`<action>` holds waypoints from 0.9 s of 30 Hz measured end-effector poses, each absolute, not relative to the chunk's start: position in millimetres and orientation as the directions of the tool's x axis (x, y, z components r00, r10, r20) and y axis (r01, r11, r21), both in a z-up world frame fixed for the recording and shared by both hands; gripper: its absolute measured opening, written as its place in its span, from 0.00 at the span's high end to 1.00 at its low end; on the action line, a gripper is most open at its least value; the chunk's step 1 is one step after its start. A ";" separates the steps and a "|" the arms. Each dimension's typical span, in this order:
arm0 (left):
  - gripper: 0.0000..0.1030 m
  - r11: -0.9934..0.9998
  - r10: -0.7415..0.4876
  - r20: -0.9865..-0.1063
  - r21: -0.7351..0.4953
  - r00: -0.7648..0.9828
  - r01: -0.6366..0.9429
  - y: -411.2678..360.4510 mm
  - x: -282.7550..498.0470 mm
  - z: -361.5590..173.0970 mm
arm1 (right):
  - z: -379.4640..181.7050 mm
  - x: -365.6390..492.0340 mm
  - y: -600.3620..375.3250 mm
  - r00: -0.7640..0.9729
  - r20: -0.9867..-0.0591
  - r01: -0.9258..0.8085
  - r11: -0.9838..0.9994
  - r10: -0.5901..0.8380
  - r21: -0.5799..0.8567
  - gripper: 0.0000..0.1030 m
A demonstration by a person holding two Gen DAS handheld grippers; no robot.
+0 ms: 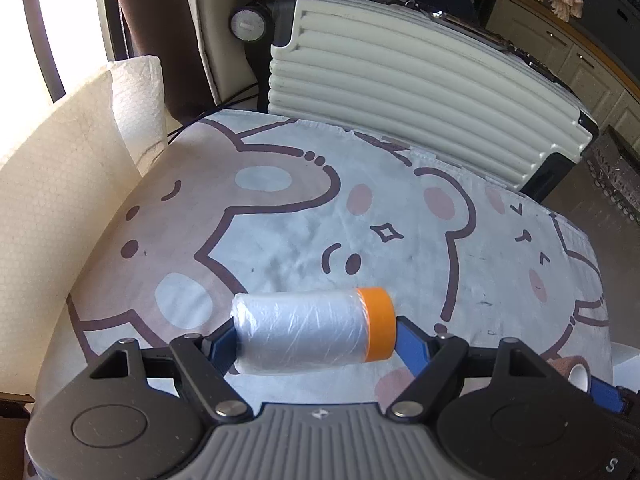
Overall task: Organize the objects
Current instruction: 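Close the right tool on the bandage roll while the left tool grasps the white thread spool, then lift the bandage roll and thread spool with both tools and carry them over the black box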
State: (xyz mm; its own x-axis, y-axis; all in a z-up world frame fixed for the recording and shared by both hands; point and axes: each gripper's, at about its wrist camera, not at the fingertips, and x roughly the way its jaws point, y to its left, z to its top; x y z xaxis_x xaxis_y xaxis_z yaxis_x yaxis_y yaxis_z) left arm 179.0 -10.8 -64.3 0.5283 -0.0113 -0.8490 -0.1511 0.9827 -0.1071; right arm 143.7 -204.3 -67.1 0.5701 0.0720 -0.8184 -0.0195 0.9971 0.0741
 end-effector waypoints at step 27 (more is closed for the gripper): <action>0.23 0.999 0.040 -0.819 0.034 0.573 -0.022 -15.1 82.2 -11.8 | -8.6 58.8 -212.8 0.631 -0.775 0.014 0.998 0.035 0.056 0.57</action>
State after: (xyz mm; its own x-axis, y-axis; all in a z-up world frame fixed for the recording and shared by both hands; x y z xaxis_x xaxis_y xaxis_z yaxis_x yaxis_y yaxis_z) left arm 82.2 -15.1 -11.8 0.5728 0.0402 -0.8187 -0.0219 0.9992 0.0337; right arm 58.8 -212.8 -8.6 0.6309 0.0345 -0.7751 0.0139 0.9983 0.0557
